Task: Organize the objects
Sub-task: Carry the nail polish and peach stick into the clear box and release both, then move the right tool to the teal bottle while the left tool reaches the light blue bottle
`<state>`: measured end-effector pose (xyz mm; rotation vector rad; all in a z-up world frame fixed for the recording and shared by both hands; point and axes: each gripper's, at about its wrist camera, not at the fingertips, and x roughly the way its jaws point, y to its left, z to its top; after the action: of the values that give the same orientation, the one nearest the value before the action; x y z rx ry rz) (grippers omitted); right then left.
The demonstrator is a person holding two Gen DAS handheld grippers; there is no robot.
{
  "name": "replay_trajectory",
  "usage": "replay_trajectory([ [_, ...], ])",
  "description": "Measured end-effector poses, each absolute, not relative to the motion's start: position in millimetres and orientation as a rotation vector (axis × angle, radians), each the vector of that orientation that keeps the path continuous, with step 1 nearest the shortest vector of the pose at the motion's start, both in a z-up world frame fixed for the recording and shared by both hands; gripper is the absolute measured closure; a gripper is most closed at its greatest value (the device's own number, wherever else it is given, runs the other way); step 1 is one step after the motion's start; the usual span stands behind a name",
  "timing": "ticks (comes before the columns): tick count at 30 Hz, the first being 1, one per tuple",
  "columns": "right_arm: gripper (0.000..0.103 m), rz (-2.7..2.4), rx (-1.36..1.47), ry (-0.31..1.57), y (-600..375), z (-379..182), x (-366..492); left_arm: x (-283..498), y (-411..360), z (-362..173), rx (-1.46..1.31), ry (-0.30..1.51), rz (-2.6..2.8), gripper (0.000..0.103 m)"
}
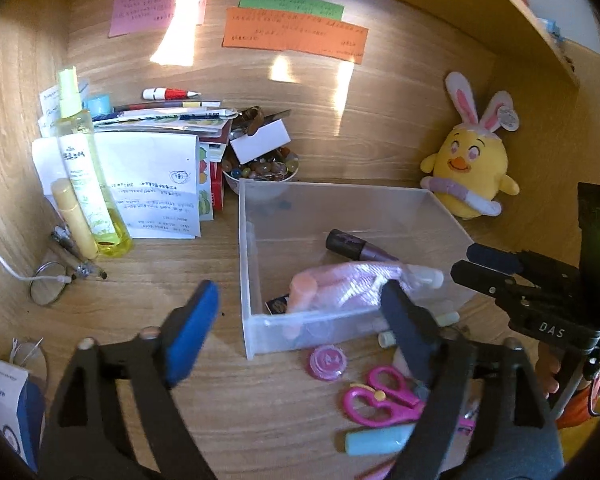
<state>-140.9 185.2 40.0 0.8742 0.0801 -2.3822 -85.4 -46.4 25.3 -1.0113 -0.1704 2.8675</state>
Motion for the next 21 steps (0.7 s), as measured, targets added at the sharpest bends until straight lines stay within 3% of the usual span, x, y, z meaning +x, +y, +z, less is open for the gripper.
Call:
replay_trajectory([
  [7, 0.052, -2.365, 0.888, 0.072, 199, 38, -117, -62, -33, 18, -1.032, -0.084, 2.878, 0.005],
  [18, 0.052, -2.241, 1.002, 0.067, 192, 3, -88, -44, -20, -28, -1.248, -0.143, 2.721, 0.005],
  [21, 0.057, -2.214, 1.02, 0.063, 187, -5, -86, -41, -11, -36, -1.284, -0.137, 2.677, 0.005],
])
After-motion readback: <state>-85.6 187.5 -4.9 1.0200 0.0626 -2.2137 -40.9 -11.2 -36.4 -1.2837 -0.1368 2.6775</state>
